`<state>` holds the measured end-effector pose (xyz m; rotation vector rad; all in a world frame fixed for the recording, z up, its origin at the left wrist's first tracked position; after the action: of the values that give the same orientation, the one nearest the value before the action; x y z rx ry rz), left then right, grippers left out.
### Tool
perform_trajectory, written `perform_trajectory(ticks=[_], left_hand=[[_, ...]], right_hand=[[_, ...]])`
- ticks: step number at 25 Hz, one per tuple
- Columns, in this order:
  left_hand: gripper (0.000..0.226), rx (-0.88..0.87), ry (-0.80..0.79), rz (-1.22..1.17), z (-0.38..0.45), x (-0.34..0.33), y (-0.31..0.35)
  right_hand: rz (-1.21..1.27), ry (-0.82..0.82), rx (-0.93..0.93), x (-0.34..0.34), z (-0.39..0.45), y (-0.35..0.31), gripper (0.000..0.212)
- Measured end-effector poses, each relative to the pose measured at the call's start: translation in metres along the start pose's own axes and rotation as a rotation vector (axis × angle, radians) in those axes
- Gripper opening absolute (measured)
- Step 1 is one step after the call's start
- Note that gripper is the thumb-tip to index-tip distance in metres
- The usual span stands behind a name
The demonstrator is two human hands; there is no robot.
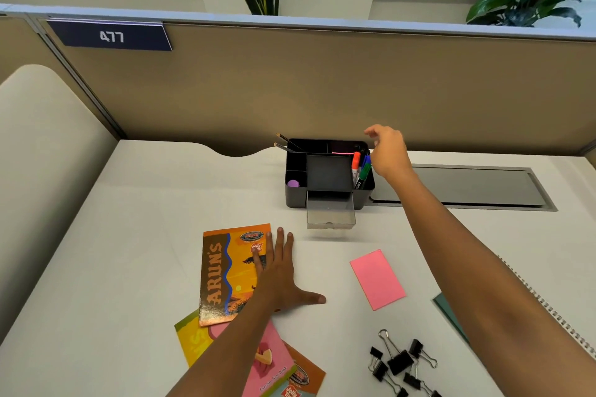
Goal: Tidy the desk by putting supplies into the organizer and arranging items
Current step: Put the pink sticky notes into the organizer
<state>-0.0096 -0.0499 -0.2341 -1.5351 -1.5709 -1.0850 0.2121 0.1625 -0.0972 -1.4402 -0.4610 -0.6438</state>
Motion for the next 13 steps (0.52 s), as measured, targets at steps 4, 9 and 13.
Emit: perform_trajectory(ticks=[4,9,13], left_hand=[[0.15,0.002,0.007,0.001,0.0,-0.001,-0.001],[0.152,0.002,0.005,-0.003,-0.001,-0.001,0.0],[0.152,0.004,0.006,-0.005,-0.001,0.0,0.001]], right_hand=[[0.093,0.14,-0.036,0.005,-0.031,0.007,0.039],[0.229,0.126,-0.14,0.008,-0.109,0.032,0.028],[-0.043,-0.173,-0.463,-0.009,-0.183,0.071,0.066]])
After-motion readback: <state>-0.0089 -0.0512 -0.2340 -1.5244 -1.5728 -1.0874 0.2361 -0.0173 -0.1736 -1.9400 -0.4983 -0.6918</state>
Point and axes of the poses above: each hand's wrist, its own z-axis towards the middle knuckle, its own x-axis out of the back of the hand, y = z × x, the point moved 3 cm from there along z, towards the middle knuckle, and after that the axes turned 14 degrees about z, right-handed, at the moved point
